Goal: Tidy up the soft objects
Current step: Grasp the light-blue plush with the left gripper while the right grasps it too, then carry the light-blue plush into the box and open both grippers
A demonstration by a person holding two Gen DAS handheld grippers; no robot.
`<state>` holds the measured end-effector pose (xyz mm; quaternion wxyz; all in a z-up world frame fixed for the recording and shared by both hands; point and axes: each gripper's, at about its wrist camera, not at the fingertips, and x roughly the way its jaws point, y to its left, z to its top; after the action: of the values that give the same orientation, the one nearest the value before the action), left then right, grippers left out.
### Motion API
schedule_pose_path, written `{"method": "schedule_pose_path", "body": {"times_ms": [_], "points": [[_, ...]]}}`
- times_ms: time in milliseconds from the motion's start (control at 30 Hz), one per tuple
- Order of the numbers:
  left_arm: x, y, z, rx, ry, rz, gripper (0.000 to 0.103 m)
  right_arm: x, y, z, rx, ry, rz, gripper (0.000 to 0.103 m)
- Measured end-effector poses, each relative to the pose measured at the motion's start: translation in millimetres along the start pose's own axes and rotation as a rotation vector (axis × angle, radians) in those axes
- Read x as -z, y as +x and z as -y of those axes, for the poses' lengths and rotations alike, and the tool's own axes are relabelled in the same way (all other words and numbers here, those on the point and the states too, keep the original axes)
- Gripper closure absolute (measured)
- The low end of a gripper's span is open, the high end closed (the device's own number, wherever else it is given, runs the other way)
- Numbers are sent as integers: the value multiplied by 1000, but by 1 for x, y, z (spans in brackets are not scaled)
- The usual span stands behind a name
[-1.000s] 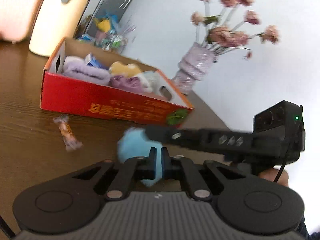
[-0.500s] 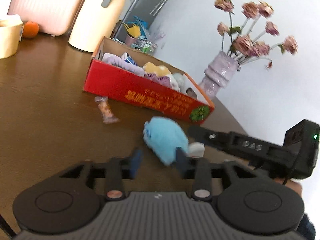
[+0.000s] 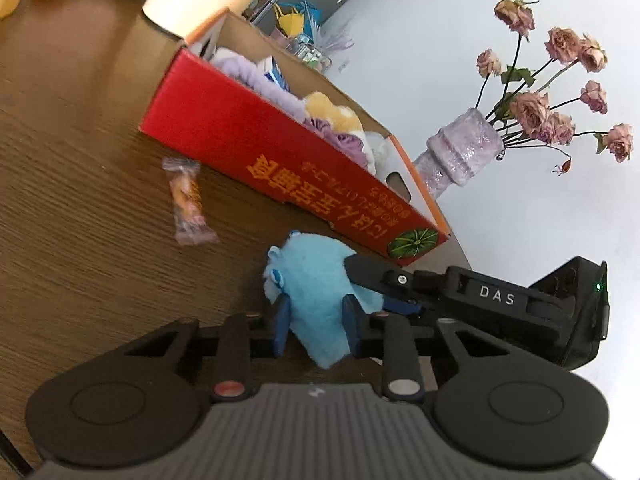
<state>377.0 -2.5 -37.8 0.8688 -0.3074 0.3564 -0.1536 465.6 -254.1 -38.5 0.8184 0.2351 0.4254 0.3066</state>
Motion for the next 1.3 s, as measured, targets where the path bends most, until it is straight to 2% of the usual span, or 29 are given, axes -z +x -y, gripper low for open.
{"method": "schedule_pose_path", "body": {"times_ms": [133,267,367,433,533,633,700,767,833,967,1033,1100,1133,1200,1233,1300], "points": [[8,-40,5,47,29,46,75,12,-17,-24,-21,-51,52,74],[29,-89,11,82,63,72,75,45,-56,-57,-73,-100,134,76],[52,-114,14,41,127,57,75,84,-77,-75,-86,-104,174,77],[67,-121,8,19,115,12,75,117,-86,-79,-85,-83,171,78],[84,-122,4,-27,130,-31,76,153,-87,-81,-47,-46,161,77],[93,-120,3,-36,141,-29,75,177,-87,-88,34,-89,153,73],[95,-120,5,-52,163,-25,74,183,-91,-90,66,-100,168,72],[97,-118,7,-55,182,-21,74,186,-97,-91,111,-138,179,62],[100,-119,6,-55,179,-20,73,190,-100,-90,149,-148,200,63],[97,-123,5,-47,164,-8,65,186,-98,-79,112,-91,186,64],[94,-123,5,-40,162,-2,65,185,-96,-77,84,-70,191,63],[93,-119,4,-20,161,-21,71,184,-89,-75,64,-52,186,63],[93,-117,3,-14,156,-32,83,183,-87,-74,57,-44,185,63],[92,-114,2,-8,149,-37,83,182,-82,-72,40,-33,182,67],[91,-114,2,-8,148,-34,84,183,-80,-71,38,-26,185,74],[87,-115,2,8,148,-20,84,182,-80,-71,43,-32,201,76]]}}
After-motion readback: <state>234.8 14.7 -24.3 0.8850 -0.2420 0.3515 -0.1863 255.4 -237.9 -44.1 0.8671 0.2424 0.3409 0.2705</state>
